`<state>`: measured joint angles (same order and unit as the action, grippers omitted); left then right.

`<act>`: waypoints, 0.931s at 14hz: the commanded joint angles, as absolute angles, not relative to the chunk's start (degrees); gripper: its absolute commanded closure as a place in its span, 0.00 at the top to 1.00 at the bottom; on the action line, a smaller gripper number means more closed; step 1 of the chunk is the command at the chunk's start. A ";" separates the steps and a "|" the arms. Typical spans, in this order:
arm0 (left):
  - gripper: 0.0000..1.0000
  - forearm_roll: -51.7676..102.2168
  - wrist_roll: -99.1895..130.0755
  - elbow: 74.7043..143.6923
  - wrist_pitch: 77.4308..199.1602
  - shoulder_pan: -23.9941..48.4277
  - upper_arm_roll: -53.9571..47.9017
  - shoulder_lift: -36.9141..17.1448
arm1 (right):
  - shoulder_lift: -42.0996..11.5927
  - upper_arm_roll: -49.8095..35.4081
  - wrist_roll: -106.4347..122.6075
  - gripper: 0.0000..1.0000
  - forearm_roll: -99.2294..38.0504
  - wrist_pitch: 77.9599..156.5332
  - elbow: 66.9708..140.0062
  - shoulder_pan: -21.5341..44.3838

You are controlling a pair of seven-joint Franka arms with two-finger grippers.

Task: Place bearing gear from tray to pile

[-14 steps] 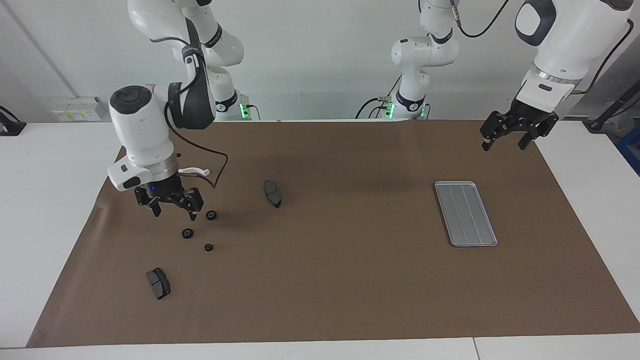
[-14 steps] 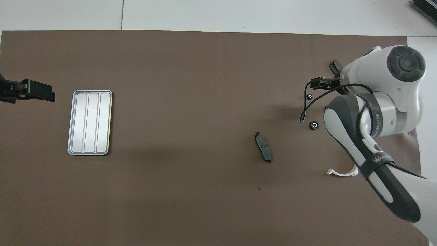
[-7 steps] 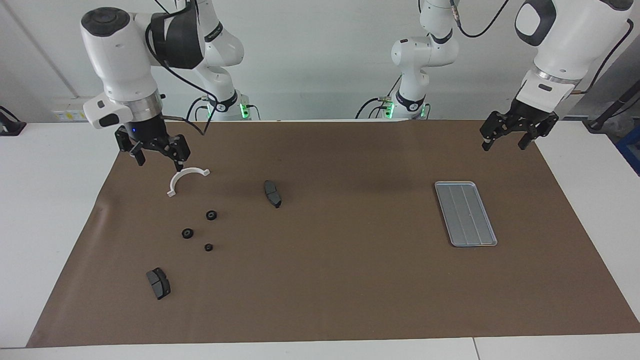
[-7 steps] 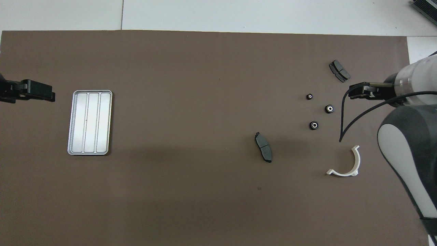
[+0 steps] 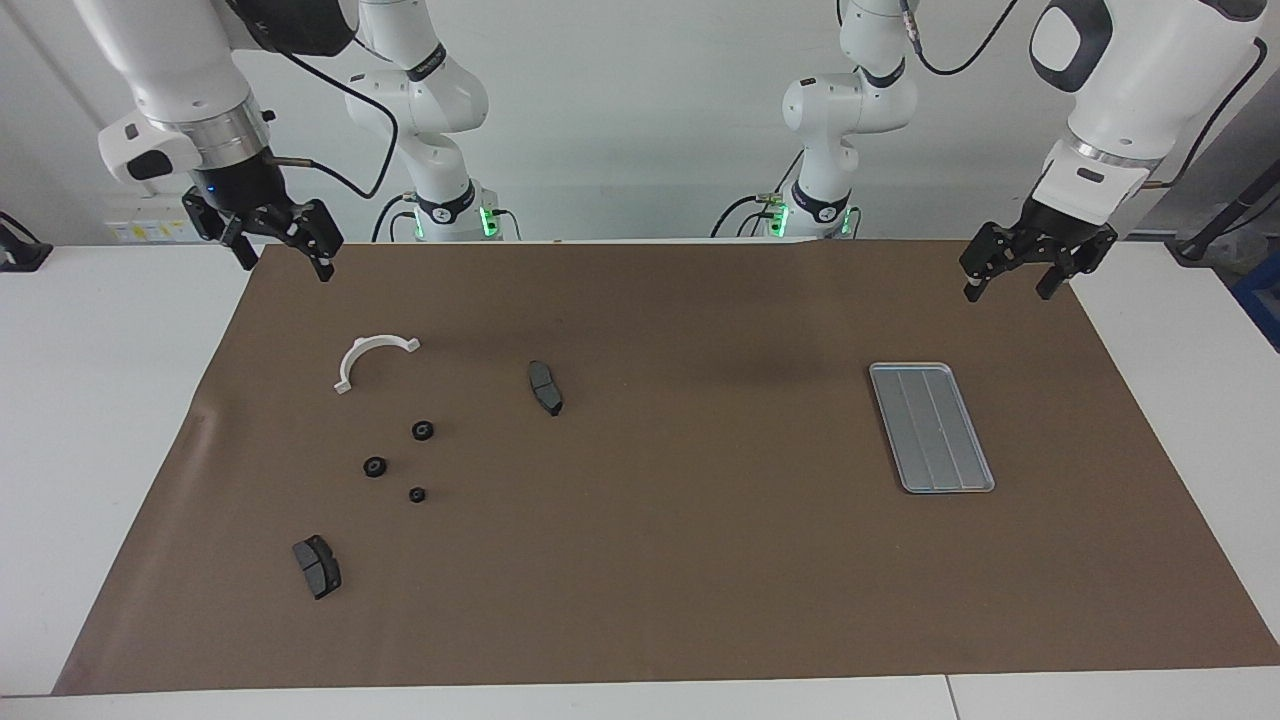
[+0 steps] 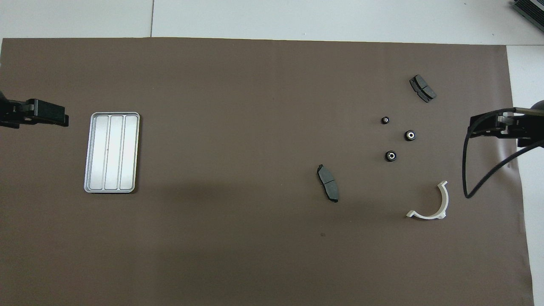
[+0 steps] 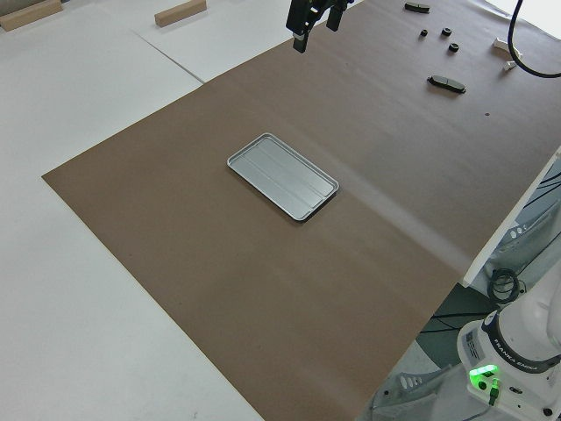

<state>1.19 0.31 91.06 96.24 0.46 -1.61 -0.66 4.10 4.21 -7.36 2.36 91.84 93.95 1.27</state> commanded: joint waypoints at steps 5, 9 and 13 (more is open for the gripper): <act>1.00 0.53 1.05 92.55 95.89 0.44 -1.58 0.88 | 5.00 6.24 -3.78 1.00 0.88 88.95 94.03 3.69; 1.00 0.53 1.05 92.55 95.89 0.44 -1.58 0.88 | 5.27 6.06 -3.60 1.00 1.84 89.12 95.09 3.69; 1.00 0.53 1.05 92.55 95.89 0.44 -1.58 0.88 | 5.36 5.80 -3.60 1.00 1.67 88.77 95.27 3.69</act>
